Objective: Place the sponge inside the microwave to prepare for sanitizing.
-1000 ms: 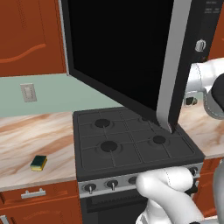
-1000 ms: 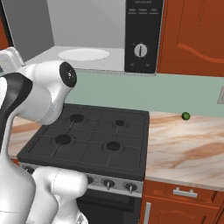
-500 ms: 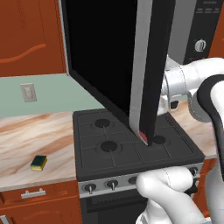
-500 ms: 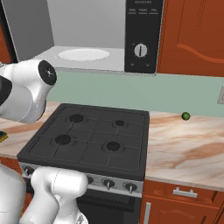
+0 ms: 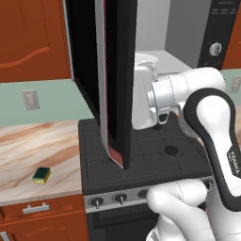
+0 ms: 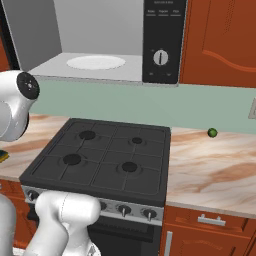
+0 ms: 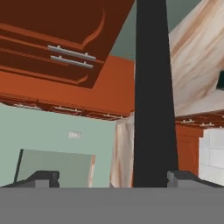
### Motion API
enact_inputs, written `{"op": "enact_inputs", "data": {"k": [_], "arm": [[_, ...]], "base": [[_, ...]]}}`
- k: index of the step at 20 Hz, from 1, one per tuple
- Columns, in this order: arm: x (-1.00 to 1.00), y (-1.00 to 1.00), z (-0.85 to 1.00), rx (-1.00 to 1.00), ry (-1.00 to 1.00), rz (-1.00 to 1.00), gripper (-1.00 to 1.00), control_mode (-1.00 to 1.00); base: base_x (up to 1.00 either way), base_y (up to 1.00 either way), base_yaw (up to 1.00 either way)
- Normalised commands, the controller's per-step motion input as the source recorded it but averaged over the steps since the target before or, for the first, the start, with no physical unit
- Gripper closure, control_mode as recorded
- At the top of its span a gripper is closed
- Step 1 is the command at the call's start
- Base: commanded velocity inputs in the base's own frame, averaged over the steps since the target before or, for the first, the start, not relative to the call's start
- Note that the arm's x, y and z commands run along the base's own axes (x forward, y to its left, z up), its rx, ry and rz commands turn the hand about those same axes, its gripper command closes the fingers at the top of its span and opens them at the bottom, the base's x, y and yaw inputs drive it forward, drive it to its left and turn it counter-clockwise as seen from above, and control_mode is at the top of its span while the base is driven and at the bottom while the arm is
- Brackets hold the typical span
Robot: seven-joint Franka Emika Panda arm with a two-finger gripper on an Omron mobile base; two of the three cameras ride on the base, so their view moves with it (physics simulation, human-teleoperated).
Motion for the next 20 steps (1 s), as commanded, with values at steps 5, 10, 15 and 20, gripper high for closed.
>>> {"op": "enact_inputs", "data": {"k": [5, 10, 15, 20], "arm": [[0.06, 0.39, 0.00, 0.00, -0.07, 0.08, -1.00, -1.00], [0.04, 0.46, -0.03, 0.00, -0.05, 0.07, -1.00, -1.00], [0.07, 0.39, -0.06, 0.00, 0.00, 0.06, -1.00, -1.00], [0.03, 0.02, -0.06, 0.00, 0.00, 0.04, -1.00, -1.00]], "base": [[0.00, 0.00, 0.00], [0.00, 0.00, 0.00], [0.00, 0.00, 0.00], [0.00, 0.00, 0.00]]}}
